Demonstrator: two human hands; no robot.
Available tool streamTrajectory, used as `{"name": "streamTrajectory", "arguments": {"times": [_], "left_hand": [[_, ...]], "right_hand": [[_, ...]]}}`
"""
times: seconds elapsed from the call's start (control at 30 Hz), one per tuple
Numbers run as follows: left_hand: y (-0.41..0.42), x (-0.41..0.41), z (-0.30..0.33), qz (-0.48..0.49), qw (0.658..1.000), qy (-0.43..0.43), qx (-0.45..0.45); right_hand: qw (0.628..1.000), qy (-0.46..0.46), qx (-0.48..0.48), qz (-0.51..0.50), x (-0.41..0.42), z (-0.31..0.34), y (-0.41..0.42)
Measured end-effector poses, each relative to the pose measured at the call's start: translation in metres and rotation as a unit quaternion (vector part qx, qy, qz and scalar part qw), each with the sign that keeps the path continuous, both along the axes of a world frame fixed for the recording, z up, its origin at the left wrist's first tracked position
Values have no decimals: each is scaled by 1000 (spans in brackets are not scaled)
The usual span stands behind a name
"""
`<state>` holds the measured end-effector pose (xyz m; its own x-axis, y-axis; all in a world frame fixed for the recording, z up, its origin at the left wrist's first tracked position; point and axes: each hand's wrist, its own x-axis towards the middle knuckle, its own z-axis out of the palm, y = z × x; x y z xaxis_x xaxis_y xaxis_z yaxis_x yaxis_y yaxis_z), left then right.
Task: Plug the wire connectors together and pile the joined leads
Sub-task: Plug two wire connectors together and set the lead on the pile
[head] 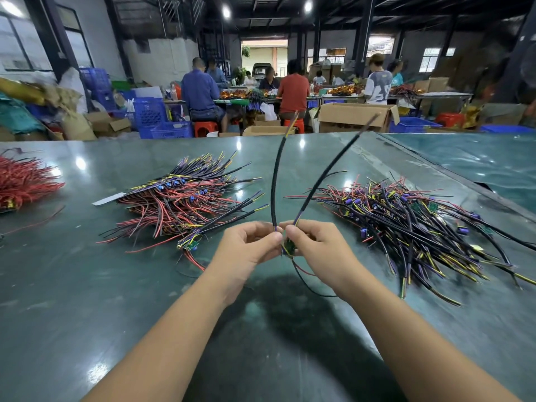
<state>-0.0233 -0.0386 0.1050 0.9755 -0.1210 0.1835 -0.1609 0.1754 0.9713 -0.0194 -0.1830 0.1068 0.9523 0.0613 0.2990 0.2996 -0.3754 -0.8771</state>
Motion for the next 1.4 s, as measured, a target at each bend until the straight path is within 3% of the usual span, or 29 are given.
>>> {"name": "streamTrajectory", "arguments": {"times": [0.23,0.47,0.7,0.8,0.97,1.23,1.4], "left_hand": [[0,1,3,34,999,7,-39],[0,2,5,23,990,69,-118],[-2,-1,8,7,978,72,-197],[-3,-1,7,4,972,95,-217],[-3,-7,9,-98,969,129,-185],[-3,-7,10,-53,985,121,-112],[-2,-7,9,-43,988,99,-113]], "right_hand": [[985,27,158,-64,4,3,-2],[963,44,264,-44,0,4,0],[931,59,361,-17,-3,9,1],[934,41,355,-23,-3,9,3],[948,28,318,-11,-5,8,6],[918,44,393,32,-8,12,7],[906,27,418,55,-7,16,1]]}}
